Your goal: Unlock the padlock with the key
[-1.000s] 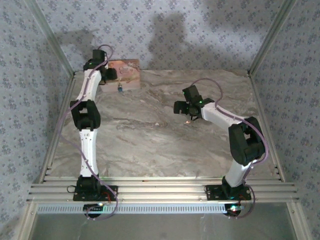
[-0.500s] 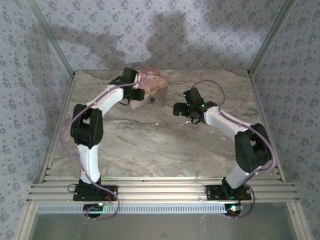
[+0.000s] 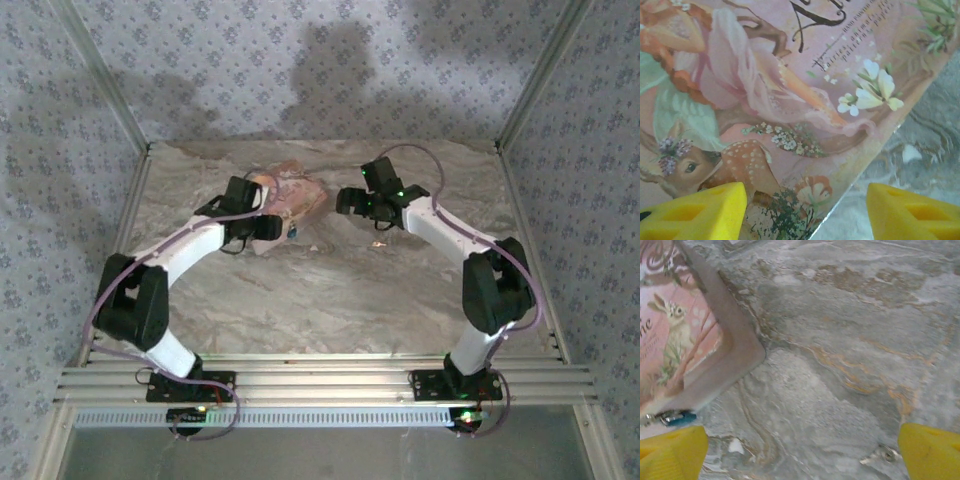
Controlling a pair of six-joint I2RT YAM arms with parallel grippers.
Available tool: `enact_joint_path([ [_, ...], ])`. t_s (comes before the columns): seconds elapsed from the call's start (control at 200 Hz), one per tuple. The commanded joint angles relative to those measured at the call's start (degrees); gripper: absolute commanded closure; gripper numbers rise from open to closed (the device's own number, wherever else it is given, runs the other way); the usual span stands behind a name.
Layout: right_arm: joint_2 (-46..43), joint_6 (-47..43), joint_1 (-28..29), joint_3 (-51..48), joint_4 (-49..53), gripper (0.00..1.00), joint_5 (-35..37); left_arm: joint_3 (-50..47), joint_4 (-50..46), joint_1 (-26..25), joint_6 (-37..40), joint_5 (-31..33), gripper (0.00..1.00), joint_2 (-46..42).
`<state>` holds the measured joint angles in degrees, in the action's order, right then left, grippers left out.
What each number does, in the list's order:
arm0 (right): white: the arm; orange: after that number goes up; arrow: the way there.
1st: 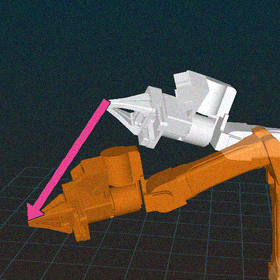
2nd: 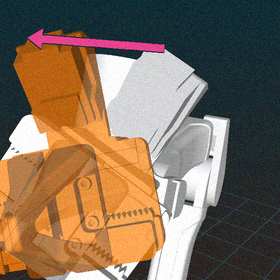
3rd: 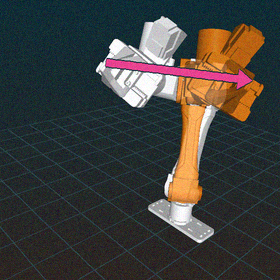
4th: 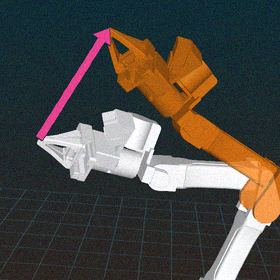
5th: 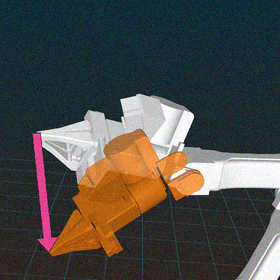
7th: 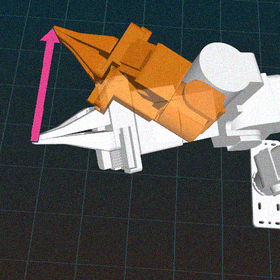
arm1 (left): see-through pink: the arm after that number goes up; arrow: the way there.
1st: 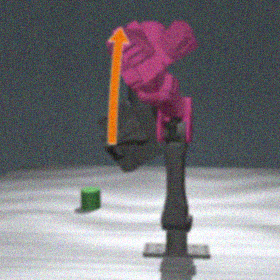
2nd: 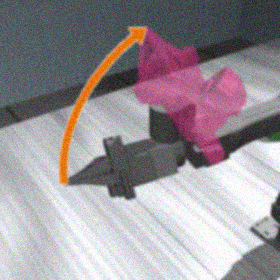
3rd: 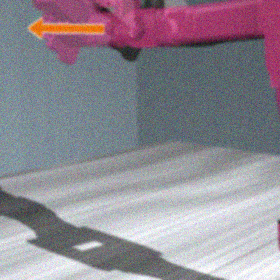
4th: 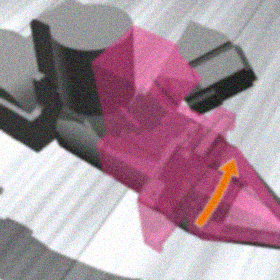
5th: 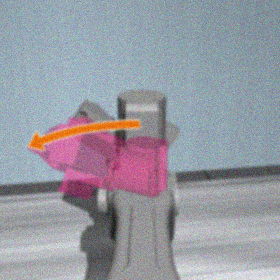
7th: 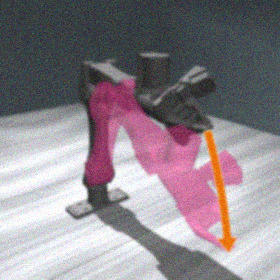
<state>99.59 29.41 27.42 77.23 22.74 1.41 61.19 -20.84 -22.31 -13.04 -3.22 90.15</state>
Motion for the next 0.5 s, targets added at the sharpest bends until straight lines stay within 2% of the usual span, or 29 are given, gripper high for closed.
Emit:
enact_joint_path([
  [0.0,4.4,1.0,0.2,4.9,2.1,0.02,-5.0,-3.1,-7.0,3.4,-5.5,-5.4,0.32,-3.4],
  [0.22,16.7,-1.9,1.6,20.8,4.7,0.03,-10.4,-7.9,-3.0,13.3,-13.9,-14.6,0.30,-9.3],
  [0.495,32.7,-0.7,3.9,40.9,6.4,0.06,-18.3,-12.8,-1.1,18.6,-18.2,-18.2,0.30,-14.4],
])
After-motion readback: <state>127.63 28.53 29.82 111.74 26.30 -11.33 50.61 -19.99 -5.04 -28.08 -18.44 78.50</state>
